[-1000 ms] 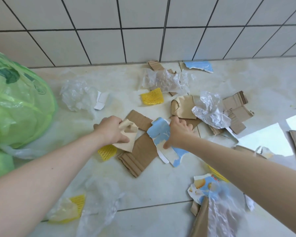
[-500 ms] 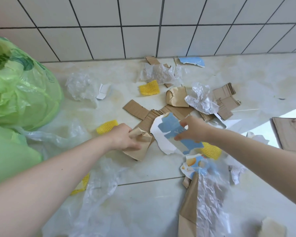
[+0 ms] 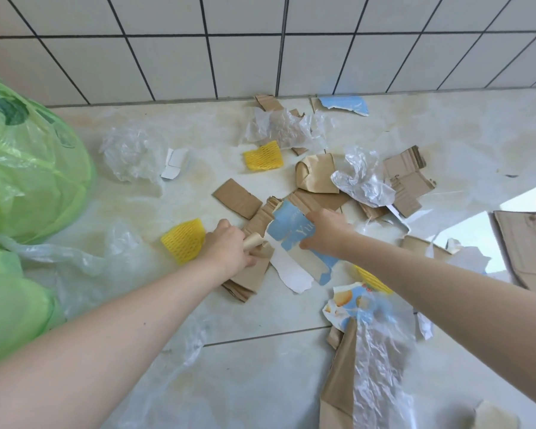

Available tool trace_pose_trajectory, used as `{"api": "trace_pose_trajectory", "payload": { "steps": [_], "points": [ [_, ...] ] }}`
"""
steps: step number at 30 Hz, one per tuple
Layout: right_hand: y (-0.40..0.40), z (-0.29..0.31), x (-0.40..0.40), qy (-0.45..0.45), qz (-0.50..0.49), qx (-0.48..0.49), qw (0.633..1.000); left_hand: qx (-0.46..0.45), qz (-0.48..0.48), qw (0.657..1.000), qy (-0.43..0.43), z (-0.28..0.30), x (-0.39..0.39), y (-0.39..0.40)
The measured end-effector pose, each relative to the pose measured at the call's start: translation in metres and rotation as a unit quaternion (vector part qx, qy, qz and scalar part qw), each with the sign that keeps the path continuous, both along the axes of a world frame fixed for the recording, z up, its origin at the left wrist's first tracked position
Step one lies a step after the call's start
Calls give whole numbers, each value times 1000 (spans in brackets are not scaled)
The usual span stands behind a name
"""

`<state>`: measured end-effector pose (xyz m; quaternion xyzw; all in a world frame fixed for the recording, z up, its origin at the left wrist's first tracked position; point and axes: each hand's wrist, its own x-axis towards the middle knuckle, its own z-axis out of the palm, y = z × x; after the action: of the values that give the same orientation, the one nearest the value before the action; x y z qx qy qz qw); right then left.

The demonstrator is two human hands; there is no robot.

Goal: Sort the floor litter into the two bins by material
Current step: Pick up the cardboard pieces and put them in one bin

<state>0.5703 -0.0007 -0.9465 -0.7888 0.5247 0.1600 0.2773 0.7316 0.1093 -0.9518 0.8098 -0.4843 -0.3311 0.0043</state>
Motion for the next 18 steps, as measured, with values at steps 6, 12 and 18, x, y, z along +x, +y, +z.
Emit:
{"api": "trace_pose_trajectory", "payload": {
  "steps": [6,12,18],
  "points": [
    [8,10,-10,-30,18,12,999,-22,41,998,47,5,1,12],
    [17,13,-20,-95,-26,21,995,-73,84,988,103,12,10,16],
    [0,23,-20,-218,-137,23,966,-157,165,966,125,27,29,8]
  ]
}}
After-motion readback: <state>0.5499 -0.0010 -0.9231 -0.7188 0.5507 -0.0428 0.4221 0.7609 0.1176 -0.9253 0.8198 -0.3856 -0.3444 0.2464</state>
